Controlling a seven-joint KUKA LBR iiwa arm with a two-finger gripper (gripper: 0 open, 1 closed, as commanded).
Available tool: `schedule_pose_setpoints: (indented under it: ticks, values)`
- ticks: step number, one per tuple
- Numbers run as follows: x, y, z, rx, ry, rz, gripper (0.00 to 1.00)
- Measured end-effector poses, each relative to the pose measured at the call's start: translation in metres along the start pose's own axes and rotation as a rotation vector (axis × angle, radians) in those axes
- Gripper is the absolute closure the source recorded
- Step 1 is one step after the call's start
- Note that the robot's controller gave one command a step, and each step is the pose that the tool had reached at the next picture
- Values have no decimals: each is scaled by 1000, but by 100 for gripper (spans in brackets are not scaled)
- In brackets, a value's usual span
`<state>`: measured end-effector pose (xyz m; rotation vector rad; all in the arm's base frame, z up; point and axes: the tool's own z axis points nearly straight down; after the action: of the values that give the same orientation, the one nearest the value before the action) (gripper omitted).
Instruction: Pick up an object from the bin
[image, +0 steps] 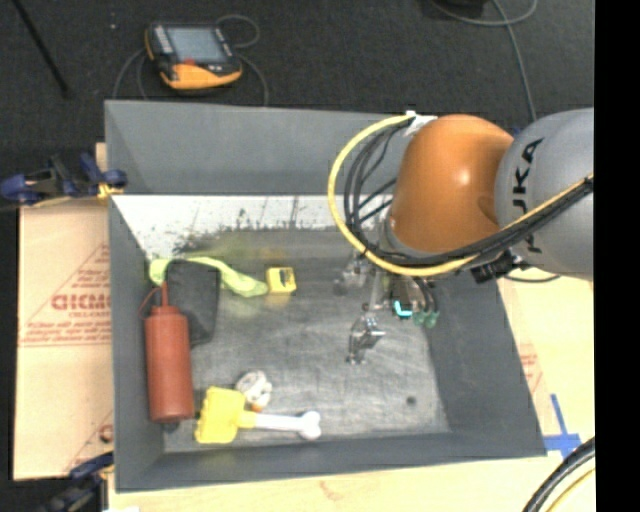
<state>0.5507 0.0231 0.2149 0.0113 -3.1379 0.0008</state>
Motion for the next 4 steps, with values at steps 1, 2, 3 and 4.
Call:
schedule_pose_setpoints:
  ticks: [1, 2, 3, 4]
  values:
    - [-2, 0, -4, 0, -8, 0, 0]
    - [7, 16, 12, 3, -15, -43, 0]
    - [30, 76, 47, 1, -6, -274, 0]
    - [36, 100, 53, -2, -4, -347, 0]
